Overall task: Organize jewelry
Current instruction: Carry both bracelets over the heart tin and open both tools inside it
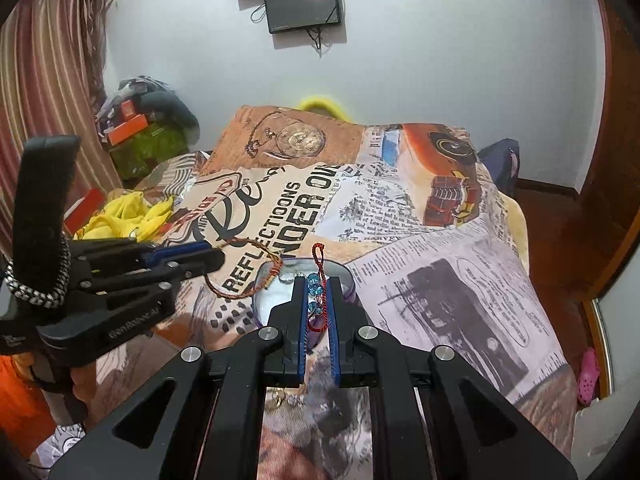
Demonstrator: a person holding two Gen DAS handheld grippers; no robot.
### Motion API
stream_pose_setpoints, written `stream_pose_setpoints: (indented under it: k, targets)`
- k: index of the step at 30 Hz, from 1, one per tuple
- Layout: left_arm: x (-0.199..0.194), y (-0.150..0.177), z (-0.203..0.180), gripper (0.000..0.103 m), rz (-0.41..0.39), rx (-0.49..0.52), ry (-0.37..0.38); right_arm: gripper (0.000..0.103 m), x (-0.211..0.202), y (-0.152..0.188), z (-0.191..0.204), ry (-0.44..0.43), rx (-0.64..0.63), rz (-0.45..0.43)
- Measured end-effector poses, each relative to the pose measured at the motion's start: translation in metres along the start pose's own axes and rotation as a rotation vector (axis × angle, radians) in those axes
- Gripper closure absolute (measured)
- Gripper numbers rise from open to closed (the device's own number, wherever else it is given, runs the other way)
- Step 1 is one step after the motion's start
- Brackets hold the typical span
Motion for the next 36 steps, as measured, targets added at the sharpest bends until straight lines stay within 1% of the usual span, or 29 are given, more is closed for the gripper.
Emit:
stream_pose_setpoints:
  k: [6, 14, 17, 25, 36]
  targets:
    - [0.021, -0.003, 0.003, 0.092, 0.043, -0.015, 0.032, 0.095, 0.013, -0.009, 0.004, -0.029, -0.002, -0.010]
    - [0.044, -0.003, -0.006, 0.092, 0.076, 0.031, 0.034, 0.095, 0.037, -0.007, 0.009, -0.058, -0.005, 0.019]
    - [0.050, 0.001, -0.008, 0.092, 0.093, 0.036, 0.042, 0.095, 0.046, -0.003, 0.009, -0.071, -0.004, 0.045]
    - [0.056, 0.006, -0.011, 0.092, 0.125, 0.042, 0.054, 0.095, 0.068, 0.017, 0.011, -0.104, -0.012, 0.149]
    - [0.054, 0.005, -0.004, 0.092, 0.130, 0.028, 0.044, 0.095, 0.078, 0.022, 0.013, -0.117, -0.003, 0.195]
Point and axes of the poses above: each gripper's, at about its wrist camera, not at the fingertips, and x roughly the way its jaws point, z to its left, y to its underside, the point moved 8 cm from there along x, roughly the way its jaws point, and after that the axes turned 10 degrees about -x, right-handed, at the moved point
